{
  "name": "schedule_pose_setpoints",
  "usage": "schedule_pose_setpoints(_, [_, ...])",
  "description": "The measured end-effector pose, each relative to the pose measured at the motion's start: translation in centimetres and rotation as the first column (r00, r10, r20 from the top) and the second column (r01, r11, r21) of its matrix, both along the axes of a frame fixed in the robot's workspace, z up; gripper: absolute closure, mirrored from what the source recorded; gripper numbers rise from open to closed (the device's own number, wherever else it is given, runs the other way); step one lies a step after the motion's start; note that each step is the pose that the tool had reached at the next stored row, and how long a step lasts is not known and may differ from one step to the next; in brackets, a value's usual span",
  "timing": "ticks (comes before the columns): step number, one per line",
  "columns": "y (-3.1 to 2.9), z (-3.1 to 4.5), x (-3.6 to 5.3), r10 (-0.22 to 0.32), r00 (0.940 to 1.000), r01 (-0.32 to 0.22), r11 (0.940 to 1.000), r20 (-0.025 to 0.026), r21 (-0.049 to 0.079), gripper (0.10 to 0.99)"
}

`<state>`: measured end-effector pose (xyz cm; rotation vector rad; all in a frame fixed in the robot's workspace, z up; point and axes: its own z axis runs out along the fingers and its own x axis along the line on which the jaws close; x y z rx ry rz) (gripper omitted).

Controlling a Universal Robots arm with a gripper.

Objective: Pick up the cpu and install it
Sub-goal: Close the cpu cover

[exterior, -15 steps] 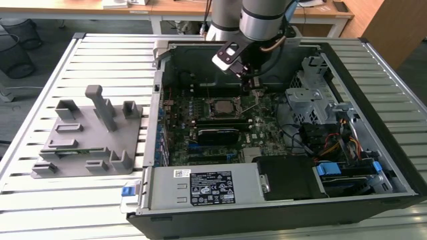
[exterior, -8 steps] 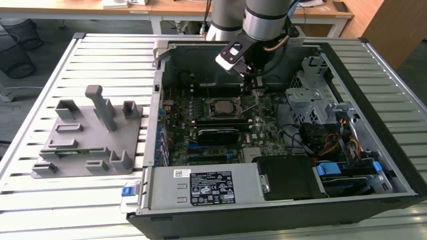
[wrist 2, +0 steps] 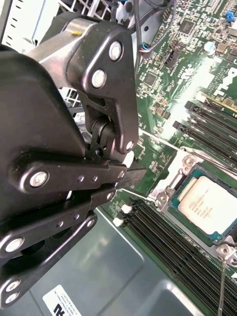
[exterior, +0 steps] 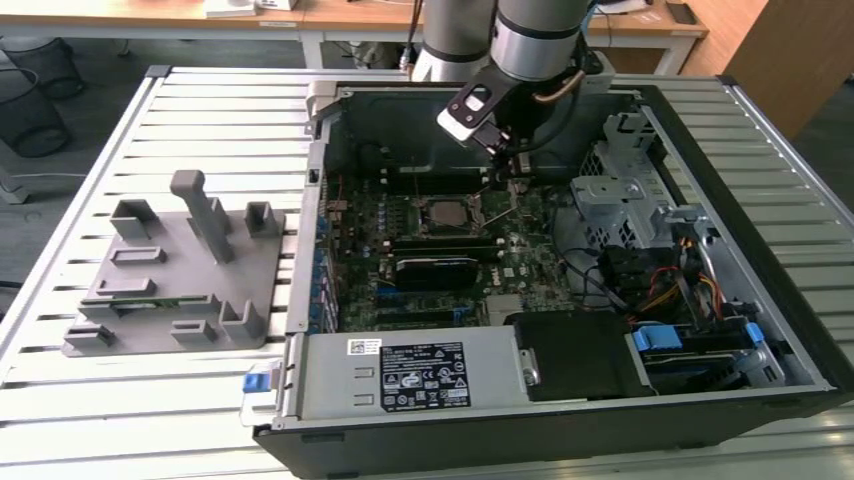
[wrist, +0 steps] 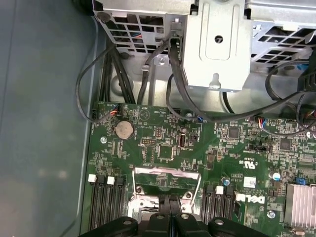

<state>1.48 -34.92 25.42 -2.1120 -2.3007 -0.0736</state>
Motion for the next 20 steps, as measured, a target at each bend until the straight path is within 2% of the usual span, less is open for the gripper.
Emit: schedule_pose_setpoints(20, [0.11, 0.00, 1.69, 0.009, 1.0000, -0.009, 1.0000, 0.0000, -0.001, 0.980])
